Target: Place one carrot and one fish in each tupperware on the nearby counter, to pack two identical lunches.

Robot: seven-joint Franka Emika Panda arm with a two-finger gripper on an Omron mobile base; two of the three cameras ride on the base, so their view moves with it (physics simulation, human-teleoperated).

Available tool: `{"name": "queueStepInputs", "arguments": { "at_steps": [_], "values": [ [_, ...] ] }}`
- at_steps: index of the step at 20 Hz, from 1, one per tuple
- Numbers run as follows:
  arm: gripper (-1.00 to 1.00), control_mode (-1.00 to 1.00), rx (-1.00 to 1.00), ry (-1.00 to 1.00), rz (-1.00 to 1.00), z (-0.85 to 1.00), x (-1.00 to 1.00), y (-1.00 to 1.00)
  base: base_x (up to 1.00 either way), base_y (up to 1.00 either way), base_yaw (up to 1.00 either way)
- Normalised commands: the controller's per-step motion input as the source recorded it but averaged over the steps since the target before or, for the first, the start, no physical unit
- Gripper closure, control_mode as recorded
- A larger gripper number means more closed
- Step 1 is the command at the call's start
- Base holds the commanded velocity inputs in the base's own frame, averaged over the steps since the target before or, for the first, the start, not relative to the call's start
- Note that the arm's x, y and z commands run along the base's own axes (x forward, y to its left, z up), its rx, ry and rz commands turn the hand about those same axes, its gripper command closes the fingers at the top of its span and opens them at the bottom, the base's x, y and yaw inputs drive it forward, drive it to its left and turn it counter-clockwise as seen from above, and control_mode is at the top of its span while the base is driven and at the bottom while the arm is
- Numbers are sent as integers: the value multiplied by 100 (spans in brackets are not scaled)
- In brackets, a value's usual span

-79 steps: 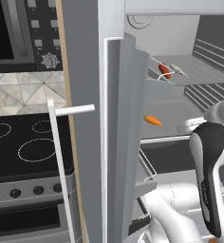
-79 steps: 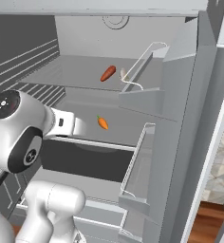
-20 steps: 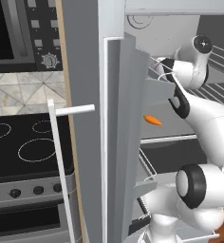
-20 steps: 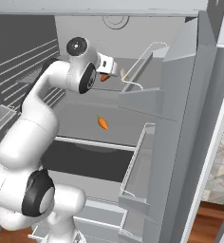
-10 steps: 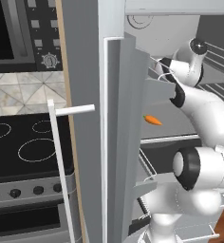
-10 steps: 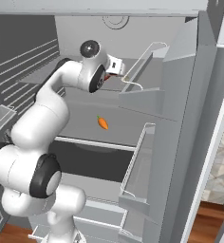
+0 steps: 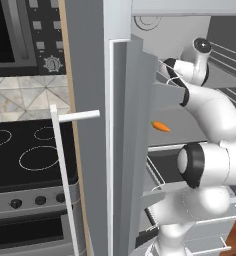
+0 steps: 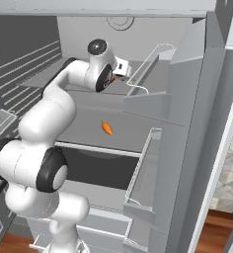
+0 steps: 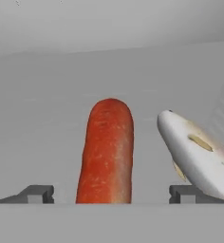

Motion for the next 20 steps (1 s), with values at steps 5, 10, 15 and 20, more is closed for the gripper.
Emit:
{"name": "queueStepInputs", "arguments": {
  "at_steps": [5,10,15,20],
  "values": [
    [100,-100,-1,2,0,-52,0,0,0,0,0],
    [100,-100,0,-15,0,-55,-2,9,0,0,0],
    [100,-100,0,-6,0,-29,-78,4,0,0,0],
    [100,-100,0,0,1,2,-100,0,0,0,0]
  ]
}}
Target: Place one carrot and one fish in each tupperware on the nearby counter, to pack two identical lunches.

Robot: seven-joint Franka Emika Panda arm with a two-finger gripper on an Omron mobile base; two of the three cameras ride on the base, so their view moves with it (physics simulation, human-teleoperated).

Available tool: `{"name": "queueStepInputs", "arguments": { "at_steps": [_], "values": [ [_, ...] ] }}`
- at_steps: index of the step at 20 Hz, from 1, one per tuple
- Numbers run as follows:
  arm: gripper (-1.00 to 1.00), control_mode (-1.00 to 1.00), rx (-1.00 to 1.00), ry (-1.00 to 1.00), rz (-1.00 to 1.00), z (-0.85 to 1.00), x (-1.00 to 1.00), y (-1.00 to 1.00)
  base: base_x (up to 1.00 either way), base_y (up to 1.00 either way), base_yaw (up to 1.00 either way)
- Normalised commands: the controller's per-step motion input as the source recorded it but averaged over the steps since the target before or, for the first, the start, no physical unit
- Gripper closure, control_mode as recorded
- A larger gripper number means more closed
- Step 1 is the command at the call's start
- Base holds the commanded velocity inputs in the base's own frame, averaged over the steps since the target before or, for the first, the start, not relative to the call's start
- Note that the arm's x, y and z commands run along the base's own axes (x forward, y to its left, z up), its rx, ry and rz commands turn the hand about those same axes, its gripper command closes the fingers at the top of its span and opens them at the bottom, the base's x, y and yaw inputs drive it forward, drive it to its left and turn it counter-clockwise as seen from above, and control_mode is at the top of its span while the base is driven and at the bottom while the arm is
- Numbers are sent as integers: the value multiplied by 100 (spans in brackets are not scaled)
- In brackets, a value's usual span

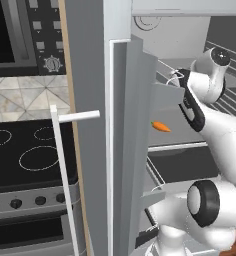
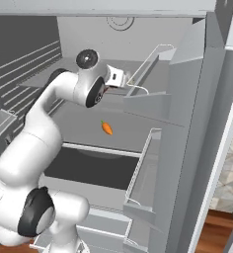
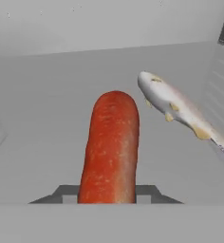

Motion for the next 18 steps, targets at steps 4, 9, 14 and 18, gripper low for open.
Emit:
{"name": "queueStepInputs", "arguments": {
  "at_steps": [4,9,14,18],
  "values": [
    [100,-100,-7,0,10,3,-100,5,0,0,0],
    [100,-100,-16,4,17,0,-100,24,0,0,0],
    [100,-100,-14,11,4,0,-100,-1,0,0,0],
    [100,-100,-13,10,0,0,-100,0,0,0,0]
  ]
}}
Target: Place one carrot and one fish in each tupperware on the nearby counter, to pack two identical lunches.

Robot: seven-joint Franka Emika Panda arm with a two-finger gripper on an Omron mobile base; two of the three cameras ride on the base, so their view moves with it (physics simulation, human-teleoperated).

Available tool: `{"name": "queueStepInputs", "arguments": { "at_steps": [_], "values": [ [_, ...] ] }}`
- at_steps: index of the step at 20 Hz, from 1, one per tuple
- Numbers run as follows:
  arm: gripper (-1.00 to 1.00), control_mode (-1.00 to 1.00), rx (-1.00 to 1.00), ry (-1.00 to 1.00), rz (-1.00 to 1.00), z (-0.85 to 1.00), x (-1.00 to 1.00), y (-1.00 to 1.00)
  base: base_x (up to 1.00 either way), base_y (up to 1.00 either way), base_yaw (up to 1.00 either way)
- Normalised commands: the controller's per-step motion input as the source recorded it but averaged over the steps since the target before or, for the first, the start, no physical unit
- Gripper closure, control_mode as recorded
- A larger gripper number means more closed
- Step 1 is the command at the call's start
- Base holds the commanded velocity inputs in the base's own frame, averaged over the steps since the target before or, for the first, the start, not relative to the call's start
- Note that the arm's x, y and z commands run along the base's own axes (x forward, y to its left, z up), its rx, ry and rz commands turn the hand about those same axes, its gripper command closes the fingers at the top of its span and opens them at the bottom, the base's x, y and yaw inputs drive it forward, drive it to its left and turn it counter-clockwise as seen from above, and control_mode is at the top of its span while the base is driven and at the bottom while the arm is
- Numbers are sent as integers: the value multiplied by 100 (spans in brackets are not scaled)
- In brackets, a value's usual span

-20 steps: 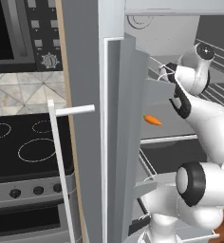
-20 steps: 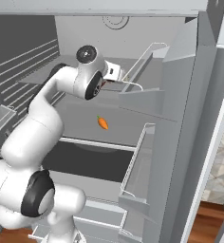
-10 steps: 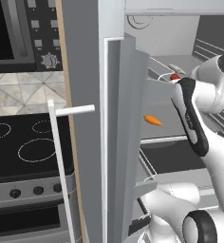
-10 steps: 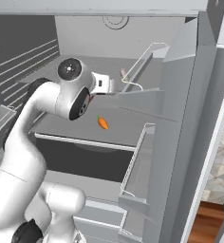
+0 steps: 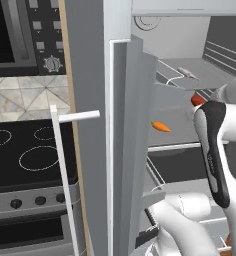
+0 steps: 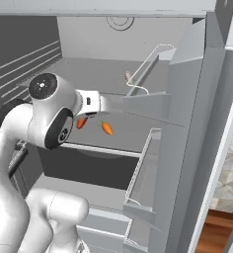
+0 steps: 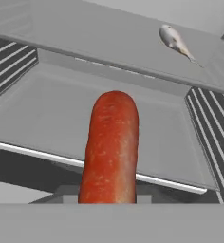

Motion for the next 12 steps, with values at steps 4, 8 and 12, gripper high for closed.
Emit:
{"name": "queueStepInputs", "arguments": {
  "at_steps": [4,8,12],
  "values": [
    [100,100,-10,1,0,-1,-75,0,-25,0,0],
    [100,100,0,0,0,0,0,0,-100,0,2],
    [100,100,0,0,0,0,0,0,-100,0,6]
  ]
}}
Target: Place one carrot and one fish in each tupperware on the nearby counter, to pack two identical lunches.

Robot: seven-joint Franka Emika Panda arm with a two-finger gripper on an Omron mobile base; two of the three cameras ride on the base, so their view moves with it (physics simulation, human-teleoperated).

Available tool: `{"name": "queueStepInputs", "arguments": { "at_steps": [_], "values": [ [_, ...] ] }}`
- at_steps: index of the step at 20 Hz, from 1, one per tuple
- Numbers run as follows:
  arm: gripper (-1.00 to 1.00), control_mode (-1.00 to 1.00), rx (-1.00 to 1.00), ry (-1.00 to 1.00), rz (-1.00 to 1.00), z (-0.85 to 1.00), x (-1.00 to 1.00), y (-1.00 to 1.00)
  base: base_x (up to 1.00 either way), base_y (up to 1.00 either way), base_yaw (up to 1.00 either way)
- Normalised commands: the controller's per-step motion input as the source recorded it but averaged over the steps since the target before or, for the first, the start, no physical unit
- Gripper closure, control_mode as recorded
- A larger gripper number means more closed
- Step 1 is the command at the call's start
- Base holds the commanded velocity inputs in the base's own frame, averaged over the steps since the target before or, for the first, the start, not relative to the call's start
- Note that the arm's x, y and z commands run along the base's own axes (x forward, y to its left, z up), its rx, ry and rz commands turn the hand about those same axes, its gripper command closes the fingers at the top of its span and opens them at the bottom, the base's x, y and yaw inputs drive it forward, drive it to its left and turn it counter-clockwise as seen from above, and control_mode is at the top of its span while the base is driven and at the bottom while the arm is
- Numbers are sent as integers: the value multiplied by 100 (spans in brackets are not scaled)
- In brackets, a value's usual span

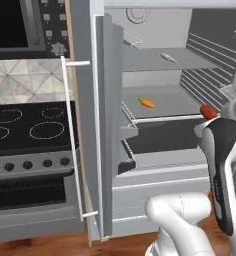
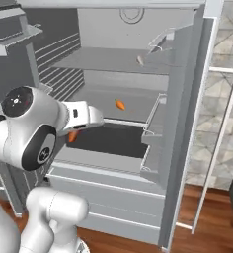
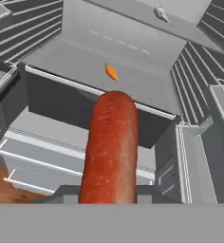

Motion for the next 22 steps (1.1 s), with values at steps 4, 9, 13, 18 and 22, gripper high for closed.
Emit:
{"name": "queueStepInputs", "arguments": {
  "at_steps": [4,9,13,18,22],
  "values": [
    [100,100,0,0,0,0,0,0,-100,0,7],
    [100,100,0,0,0,0,0,0,-35,73,0],
    [100,100,0,0,0,0,0,0,0,100,0],
    [100,100,0,0,0,0,0,0,-15,100,0],
    [100,100,0,0,0,0,0,0,-20,100,0]
  ]
}}
